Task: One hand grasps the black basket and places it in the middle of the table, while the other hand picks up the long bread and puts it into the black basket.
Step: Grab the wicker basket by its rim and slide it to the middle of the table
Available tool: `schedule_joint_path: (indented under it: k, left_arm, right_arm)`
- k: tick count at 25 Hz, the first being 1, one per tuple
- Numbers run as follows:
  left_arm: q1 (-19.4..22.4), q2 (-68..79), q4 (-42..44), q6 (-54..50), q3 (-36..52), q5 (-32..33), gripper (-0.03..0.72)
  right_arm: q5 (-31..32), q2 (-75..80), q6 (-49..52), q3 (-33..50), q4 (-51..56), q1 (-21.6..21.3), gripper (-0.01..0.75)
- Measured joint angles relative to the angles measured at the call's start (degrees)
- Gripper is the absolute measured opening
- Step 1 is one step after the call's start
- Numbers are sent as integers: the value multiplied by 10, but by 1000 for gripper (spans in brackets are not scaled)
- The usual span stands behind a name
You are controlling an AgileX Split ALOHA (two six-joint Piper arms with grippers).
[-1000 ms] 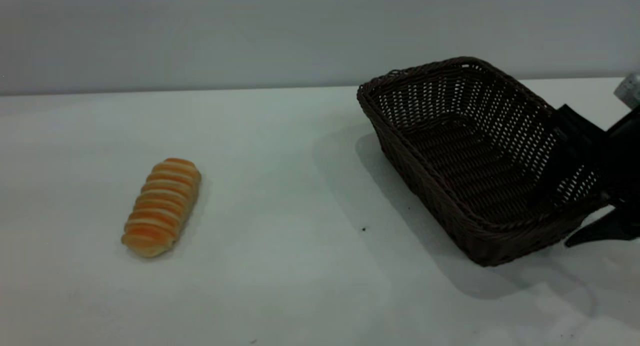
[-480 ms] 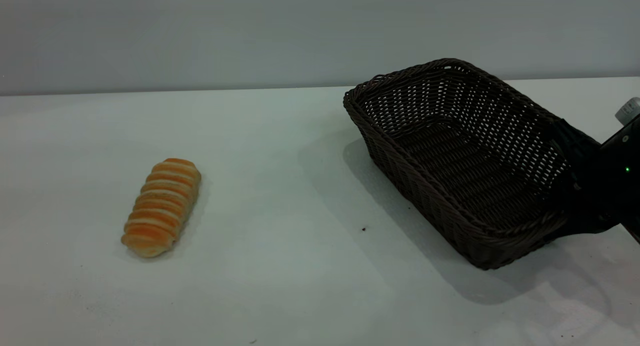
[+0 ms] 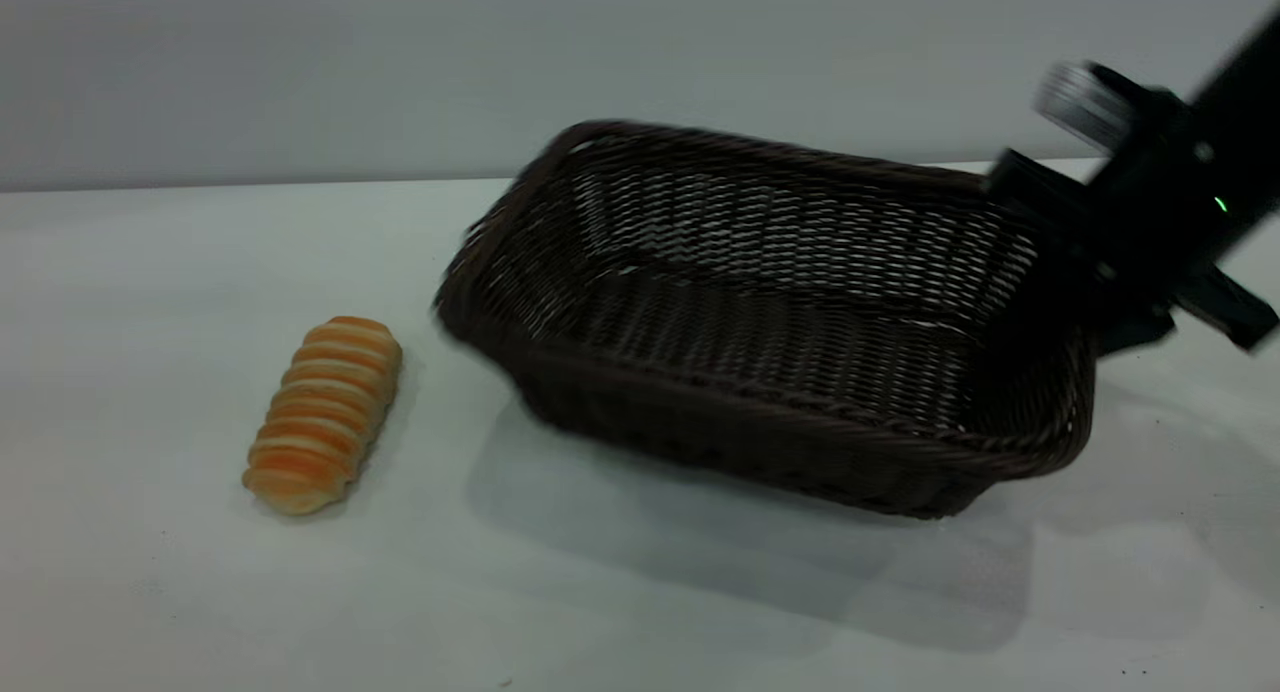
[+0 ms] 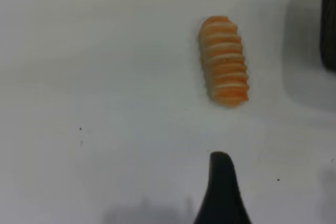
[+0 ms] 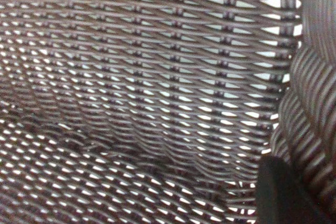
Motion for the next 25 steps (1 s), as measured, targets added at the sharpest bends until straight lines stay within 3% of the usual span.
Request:
schedule_joint_path:
  k: [7, 16, 19, 25]
  left_arm:
    - [0, 32, -18, 0, 0, -28, 581]
    - [0, 157, -43, 0, 0, -71, 581]
    - [0, 216, -54, 0, 0, -110, 581]
    - [-7, 352, -120, 38, 0, -215, 581]
  right_arm:
    - [47, 100, -6, -152, -92, 60, 92]
    - [33, 140, -2, -187, -111, 64, 111]
    - [29, 140, -9, -188, -124, 64, 191]
    - [67, 99, -28, -206, -183, 64, 472]
